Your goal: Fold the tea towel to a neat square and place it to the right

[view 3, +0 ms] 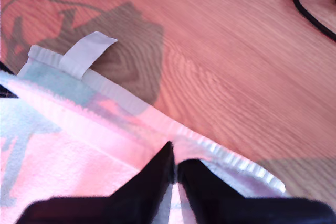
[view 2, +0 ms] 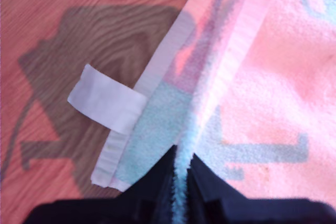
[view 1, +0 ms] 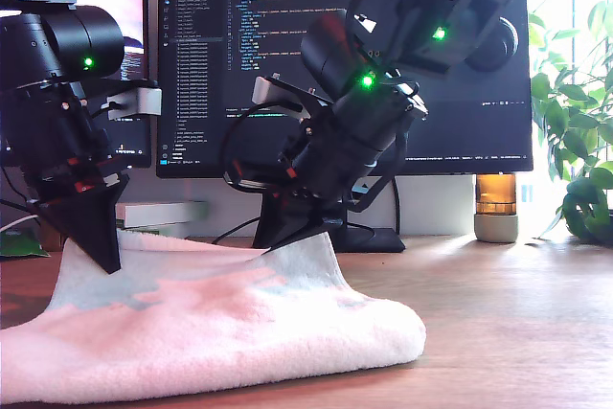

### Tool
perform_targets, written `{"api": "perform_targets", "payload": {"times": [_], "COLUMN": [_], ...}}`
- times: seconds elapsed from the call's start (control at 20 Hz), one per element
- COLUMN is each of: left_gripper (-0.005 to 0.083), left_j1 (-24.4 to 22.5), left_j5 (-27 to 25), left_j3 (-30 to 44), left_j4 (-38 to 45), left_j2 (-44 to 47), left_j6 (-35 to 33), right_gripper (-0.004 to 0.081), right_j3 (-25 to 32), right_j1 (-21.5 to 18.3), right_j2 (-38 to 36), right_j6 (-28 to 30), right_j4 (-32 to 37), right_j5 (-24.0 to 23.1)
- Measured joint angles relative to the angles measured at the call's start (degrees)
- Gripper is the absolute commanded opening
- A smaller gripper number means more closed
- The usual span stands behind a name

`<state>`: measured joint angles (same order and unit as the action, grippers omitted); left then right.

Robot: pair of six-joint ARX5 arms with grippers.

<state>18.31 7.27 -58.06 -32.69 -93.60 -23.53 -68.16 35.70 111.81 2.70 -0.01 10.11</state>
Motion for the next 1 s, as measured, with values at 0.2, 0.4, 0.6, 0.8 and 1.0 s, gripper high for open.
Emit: {"api": "perform_targets", "payload": {"times": [0.2, 0.4, 0.6, 0.8, 1.0], "left_gripper": [0.0135, 0.0136, 0.0136, 0.0136, 0.0136], "left_j1": [-2.91, -2.86, -2.56, -2.67, -2.67], "left_j5": [-2.36, -2.40, -1.73, -1.42, -1.38], "left_j3": [0.11, 0.11, 0.11, 0.11, 0.11], "left_j4": [-1.14, -0.35, -0.13, -0.37, -1.79], "left_j2": [0.00, 0.00, 0.00, 0.00, 0.00], "left_j6": [0.00, 0.72, 0.87, 0.87, 0.90], "right_gripper": [0.0146, 0.0225, 0.0293, 0.0322, 0.0364], "right_j3": [0.02, 0.02, -0.90, -7.19, -13.35], "right_j1": [-2.80, -3.65, -1.31, 0.00, 0.00], "right_j2": [0.70, 1.05, 1.09, 1.27, 1.27], "right_j6": [0.15, -1.38, -2.82, -4.15, -3.91], "right_j4": [-2.01, -2.19, -3.32, -5.70, -12.85], "right_j5": [-0.11, 0.04, 2.29, 3.10, 3.23]}}
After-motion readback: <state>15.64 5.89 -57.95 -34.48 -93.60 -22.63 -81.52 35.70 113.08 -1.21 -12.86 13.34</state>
